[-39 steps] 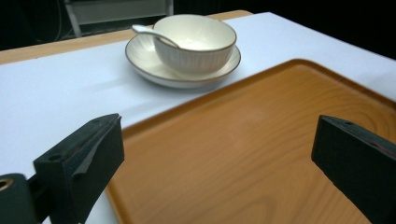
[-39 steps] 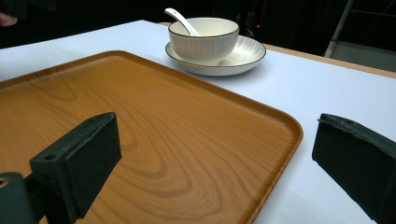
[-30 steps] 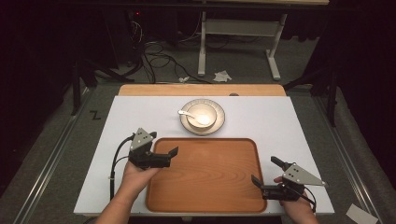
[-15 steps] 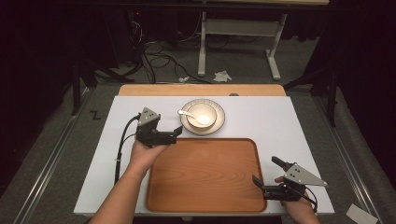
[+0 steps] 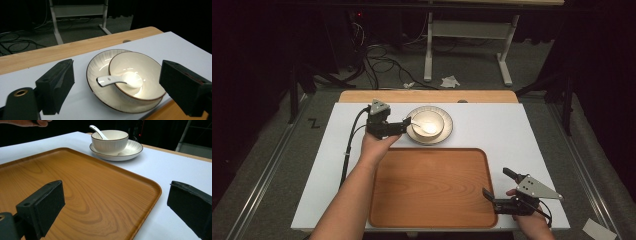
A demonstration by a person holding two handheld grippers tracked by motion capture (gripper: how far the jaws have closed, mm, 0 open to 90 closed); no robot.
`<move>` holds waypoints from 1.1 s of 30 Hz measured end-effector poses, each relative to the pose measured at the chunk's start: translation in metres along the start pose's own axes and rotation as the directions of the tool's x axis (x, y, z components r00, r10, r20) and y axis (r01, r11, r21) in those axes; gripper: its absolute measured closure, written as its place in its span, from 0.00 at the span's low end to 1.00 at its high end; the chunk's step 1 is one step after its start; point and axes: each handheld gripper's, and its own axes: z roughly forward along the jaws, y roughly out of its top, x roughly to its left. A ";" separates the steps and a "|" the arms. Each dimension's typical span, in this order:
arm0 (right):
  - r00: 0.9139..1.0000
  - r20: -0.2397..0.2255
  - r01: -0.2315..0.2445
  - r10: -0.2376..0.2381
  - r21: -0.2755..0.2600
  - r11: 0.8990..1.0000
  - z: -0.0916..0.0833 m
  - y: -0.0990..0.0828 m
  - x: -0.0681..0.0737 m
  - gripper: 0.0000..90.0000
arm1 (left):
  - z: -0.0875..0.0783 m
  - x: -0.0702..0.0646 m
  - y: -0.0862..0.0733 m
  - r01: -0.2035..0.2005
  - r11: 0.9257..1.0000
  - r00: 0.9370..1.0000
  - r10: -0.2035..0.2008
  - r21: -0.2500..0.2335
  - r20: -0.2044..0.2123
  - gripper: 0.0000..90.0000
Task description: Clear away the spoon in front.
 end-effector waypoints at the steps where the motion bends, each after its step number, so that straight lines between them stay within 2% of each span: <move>1: 1.000 0.001 0.001 -0.001 0.001 1.000 0.000 0.000 0.000 0.03 | 0.004 0.002 0.002 0.003 1.000 1.000 -0.003 0.002 -0.006 0.16; 7: 1.000 0.003 -0.007 0.007 0.000 1.000 0.000 0.000 0.000 0.03 | 0.025 0.011 0.014 0.005 1.000 0.999 -0.005 0.007 -0.037 0.18; 14: 1.000 -0.001 -0.008 0.008 0.002 1.000 0.000 -0.001 0.000 0.03 | 0.046 0.019 0.026 0.028 1.000 0.998 -0.028 0.007 -0.048 0.20; 17: 1.000 -0.003 -0.002 0.002 -0.002 1.000 0.000 0.000 0.000 0.03 | 0.056 0.020 0.029 0.026 1.000 0.998 -0.026 0.009 -0.054 0.25; 18: 1.000 -0.005 -0.001 0.001 -0.003 1.000 0.000 0.000 0.000 0.03 | 0.059 0.021 0.030 0.027 1.000 0.998 -0.026 0.012 -0.055 0.35; 19: 1.000 -0.005 -0.001 0.001 -0.003 1.000 0.000 0.000 0.000 0.03 | 0.062 0.021 0.030 0.031 0.999 0.998 -0.030 0.018 -0.055 0.35; 20: 1.000 -0.007 -0.002 0.002 -0.003 1.000 0.000 0.000 0.000 0.03 | 0.066 0.022 0.030 0.036 0.999 0.998 -0.035 0.023 -0.055 0.43; 21: 1.000 -0.008 -0.004 0.004 0.000 1.000 0.000 -0.001 0.001 0.03 | 0.072 0.021 0.031 0.043 0.999 0.998 -0.041 0.033 -0.055 0.60; 23: 1.000 -0.013 -0.007 0.007 0.001 1.000 0.001 -0.001 0.001 0.03 | 0.075 0.022 0.031 0.043 0.998 0.998 -0.041 0.040 -0.051 0.78; 25: 1.000 -0.011 -0.006 0.006 0.000 1.000 0.001 0.000 0.001 0.03 | 0.080 0.022 0.030 0.049 0.998 0.998 -0.046 0.042 -0.053 0.91; 26: 1.000 -0.011 -0.006 0.006 0.000 1.000 0.001 0.000 0.001 0.03 | 0.082 0.023 0.031 0.053 0.997 0.997 -0.051 0.047 -0.053 0.91; 28: 1.000 -0.012 -0.005 0.005 -0.001 1.000 0.000 0.000 0.001 0.03 | 0.088 0.025 0.031 0.070 0.996 0.996 -0.067 0.053 -0.056 0.99; 33: 1.000 -0.011 -0.006 0.006 -0.002 1.000 0.000 0.000 0.001 0.03 | 0.097 0.029 0.032 0.089 0.994 0.994 -0.084 0.062 -0.068 1.00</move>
